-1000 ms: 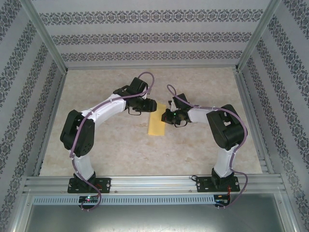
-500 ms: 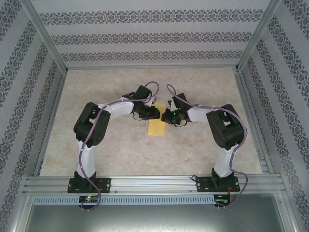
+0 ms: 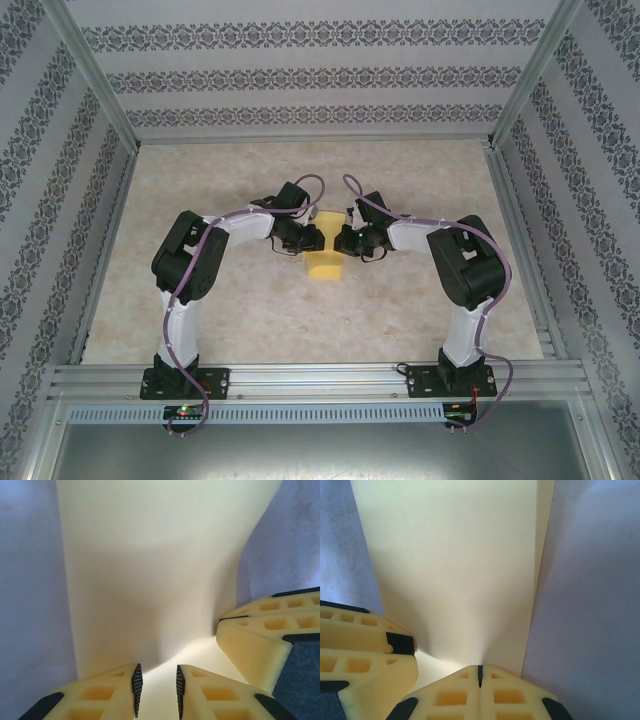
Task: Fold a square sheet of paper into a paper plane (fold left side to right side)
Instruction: First fold the square sheet of paper in half at the center of the table.
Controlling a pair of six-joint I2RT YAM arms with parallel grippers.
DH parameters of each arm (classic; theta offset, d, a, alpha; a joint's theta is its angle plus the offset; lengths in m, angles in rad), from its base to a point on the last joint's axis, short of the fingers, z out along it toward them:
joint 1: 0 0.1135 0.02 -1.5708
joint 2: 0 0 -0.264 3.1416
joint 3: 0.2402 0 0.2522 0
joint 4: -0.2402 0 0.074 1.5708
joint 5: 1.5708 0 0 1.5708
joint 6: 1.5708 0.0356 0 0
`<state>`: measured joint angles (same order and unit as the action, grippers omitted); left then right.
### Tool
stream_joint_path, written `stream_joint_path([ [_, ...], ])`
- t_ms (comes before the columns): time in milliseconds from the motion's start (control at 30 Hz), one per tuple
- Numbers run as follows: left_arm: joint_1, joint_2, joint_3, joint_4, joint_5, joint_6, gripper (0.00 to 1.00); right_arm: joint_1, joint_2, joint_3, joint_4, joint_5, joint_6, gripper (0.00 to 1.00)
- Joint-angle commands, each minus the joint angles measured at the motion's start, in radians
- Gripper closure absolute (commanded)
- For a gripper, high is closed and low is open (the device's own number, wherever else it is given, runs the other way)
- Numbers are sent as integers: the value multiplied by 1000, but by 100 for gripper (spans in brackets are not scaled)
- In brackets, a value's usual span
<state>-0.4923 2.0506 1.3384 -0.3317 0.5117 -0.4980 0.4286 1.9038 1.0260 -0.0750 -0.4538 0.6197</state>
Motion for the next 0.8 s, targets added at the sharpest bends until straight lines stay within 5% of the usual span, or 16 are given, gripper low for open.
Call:
stream_joint_path([
  [0,26,11,-26,8,-35,10,71,9,45,-9,-120,74,-35,100],
  [433,89,-110,-90,-22,-65,47,71,7,43,-8,-120,67,-36,100],
  [767,30,-117,-68,94,43,6,71,9,38,-6,-121,65,-35,100],
])
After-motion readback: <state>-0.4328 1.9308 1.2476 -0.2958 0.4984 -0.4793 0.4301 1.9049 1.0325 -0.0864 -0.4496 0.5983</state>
